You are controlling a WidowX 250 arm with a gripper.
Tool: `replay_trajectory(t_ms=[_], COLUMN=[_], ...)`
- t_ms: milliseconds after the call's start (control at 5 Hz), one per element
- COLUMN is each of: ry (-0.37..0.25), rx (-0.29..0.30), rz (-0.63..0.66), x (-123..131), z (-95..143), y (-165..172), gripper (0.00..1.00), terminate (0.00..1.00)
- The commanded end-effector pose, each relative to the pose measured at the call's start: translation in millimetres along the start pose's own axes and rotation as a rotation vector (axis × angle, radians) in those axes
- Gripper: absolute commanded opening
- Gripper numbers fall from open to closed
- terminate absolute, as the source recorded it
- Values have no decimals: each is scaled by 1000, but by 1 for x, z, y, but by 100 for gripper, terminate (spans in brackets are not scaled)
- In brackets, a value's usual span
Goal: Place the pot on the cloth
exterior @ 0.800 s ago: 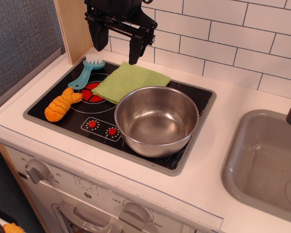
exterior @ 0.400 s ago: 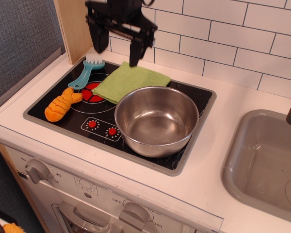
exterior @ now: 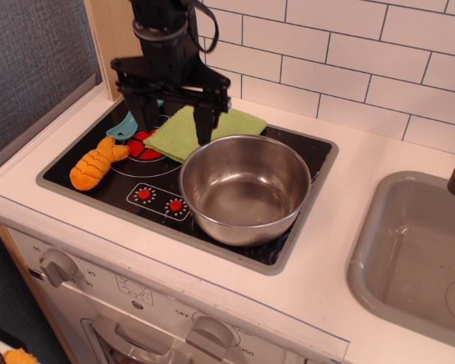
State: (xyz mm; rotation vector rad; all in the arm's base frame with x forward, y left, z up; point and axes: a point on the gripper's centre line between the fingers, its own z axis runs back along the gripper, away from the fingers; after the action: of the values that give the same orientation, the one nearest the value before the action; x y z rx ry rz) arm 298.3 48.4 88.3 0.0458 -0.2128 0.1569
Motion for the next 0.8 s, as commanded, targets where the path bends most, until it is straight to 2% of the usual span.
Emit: replay_trajectory(t_ms=[0, 200, 400, 600], ry=[90, 143, 149, 142], rx=[-27, -8, -2, 23], rz=[-27, -35, -52, -66], x=[-8, -12, -14, -14], z=[-22, -38, -45, -44], y=[-1, -3, -5, -7], gripper=[100, 100, 0, 0], terminate=[0, 0, 0, 0])
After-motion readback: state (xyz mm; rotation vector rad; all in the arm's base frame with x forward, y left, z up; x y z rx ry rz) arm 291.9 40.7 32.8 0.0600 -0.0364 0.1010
